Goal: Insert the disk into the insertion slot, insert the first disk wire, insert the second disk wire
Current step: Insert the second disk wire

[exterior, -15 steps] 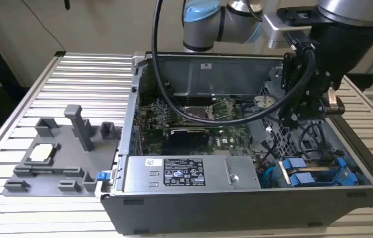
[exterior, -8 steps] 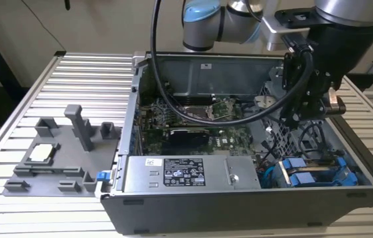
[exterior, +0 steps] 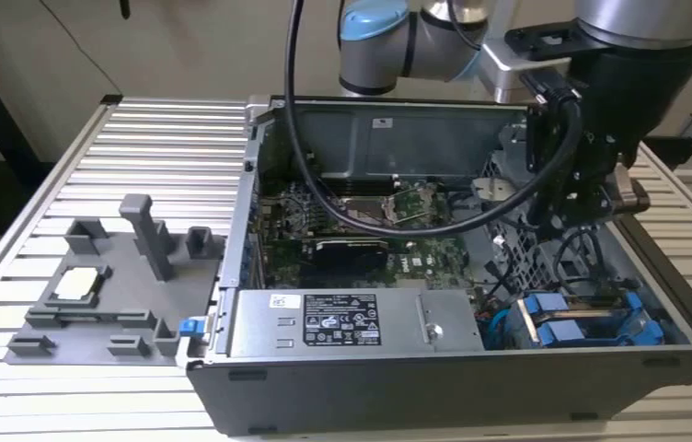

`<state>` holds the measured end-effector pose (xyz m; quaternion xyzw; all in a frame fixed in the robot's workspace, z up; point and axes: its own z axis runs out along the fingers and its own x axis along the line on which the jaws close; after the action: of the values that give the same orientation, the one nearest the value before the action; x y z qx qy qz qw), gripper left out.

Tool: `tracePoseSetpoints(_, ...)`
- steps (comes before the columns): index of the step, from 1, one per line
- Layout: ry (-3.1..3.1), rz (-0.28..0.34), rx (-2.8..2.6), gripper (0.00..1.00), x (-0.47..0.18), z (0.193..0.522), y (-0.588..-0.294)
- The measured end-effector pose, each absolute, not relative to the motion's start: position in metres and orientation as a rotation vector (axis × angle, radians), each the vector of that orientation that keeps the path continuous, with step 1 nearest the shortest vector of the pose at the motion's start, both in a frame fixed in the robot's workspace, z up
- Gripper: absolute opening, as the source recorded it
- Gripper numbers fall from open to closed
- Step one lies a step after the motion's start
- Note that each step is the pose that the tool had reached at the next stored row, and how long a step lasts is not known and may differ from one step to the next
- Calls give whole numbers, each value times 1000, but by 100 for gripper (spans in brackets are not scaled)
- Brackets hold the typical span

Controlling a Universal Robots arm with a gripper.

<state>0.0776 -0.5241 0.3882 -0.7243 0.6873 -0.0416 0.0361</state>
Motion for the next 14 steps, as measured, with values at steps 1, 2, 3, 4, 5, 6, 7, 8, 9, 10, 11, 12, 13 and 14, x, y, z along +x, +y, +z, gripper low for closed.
tracePoseSetpoints(1,2107,-135,-2233,27,78,388,-523)
tracePoseSetpoints(2,2101,-140,-2241,27,78,387,-521)
tracePoseSetpoints(3,2095,-142,-2248,27,78,387,-519)
tracePoseSetpoints(4,2087,-142,-2254,27,78,386,-517)
tracePoseSetpoints(5,2082,-143,-2257,27,78,386,-517)
tracePoseSetpoints(6,2081,-144,-2258,27,78,385,-517)
tracePoseSetpoints(7,2081,-144,-2258,27,78,385,-517)
tracePoseSetpoints(8,2081,-146,-2258,27,77,385,-517)
tracePoseSetpoints(9,2082,-149,-2259,29,77,385,-517)
tracePoseSetpoints(10,2082,-154,-2260,35,77,385,-516)
tracePoseSetpoints(11,2081,-159,-2258,35,77,385,-516)
tracePoseSetpoints(12,2078,-164,-2256,40,77,384,-515)
tracePoseSetpoints(13,2076,-168,-2254,40,77,383,-515)
tracePoseSetpoints(14,2075,-172,-2252,47,77,383,-515)
